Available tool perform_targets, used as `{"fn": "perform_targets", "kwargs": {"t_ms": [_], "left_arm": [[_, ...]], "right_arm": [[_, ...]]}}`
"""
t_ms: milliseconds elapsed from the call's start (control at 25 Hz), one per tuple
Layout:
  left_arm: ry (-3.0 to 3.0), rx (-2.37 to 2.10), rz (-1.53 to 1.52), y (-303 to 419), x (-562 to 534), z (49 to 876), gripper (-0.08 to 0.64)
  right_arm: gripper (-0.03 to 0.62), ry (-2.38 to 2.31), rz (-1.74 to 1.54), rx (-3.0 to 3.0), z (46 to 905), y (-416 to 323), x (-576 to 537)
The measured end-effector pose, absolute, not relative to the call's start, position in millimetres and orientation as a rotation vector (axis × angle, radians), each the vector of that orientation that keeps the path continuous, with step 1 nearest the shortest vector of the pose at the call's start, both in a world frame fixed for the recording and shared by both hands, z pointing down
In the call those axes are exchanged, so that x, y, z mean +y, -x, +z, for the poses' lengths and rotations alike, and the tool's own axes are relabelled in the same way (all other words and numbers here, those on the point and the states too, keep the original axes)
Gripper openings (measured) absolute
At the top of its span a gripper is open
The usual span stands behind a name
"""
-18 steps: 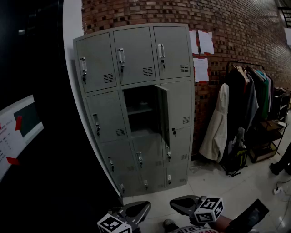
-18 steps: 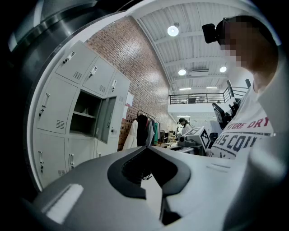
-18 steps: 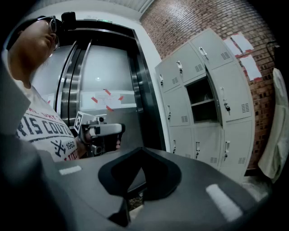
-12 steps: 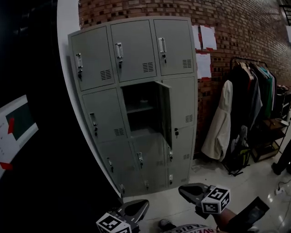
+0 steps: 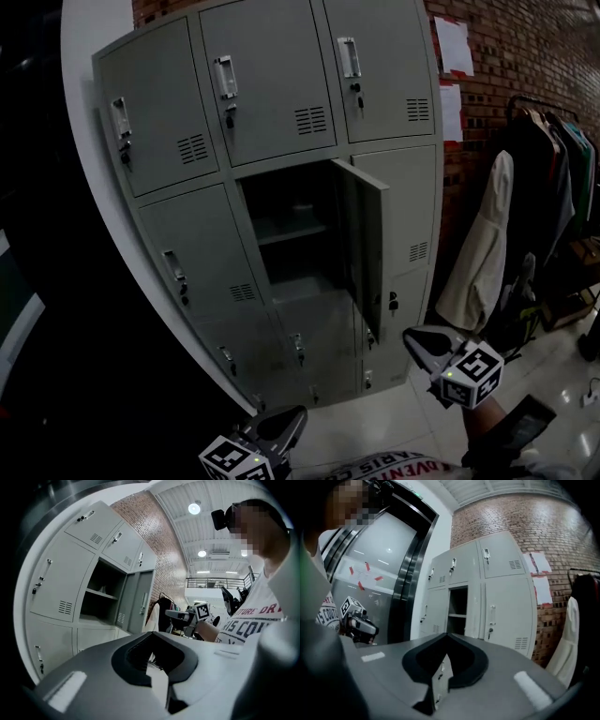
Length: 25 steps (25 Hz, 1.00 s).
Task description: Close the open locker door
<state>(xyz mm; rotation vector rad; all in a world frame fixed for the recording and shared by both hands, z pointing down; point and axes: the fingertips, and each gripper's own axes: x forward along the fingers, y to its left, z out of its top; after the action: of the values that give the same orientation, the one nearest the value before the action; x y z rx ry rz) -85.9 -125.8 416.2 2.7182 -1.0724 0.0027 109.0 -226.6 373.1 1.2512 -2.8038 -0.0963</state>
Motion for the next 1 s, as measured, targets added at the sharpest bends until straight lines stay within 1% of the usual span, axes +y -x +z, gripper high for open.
{"fn": "perform_targets", "kwargs": {"t_ms": [160,360,680,1000], "left_arm": [[-2.714,-1.077,0.015,89,-193,408,0.005],[-2.729,-1.076,0.029,83,-249,400,0.005],[-2.706,-1.090,0.034,77,-288,408,0.005],[-2.720,-1.062,0.039,65,-301,407,0.005]], "right_arm": [[-0.003,-1.350,-0.173,-2.808,337,-127,-303],[-0.003,-1.326,-0.203,-2.836,320,-128,-353],[-0.003,-1.226,-0.187,-2.846,339,-114,-372],[-0.003,-1.147,-0.164,-2.869,346,-100,-373]]}}
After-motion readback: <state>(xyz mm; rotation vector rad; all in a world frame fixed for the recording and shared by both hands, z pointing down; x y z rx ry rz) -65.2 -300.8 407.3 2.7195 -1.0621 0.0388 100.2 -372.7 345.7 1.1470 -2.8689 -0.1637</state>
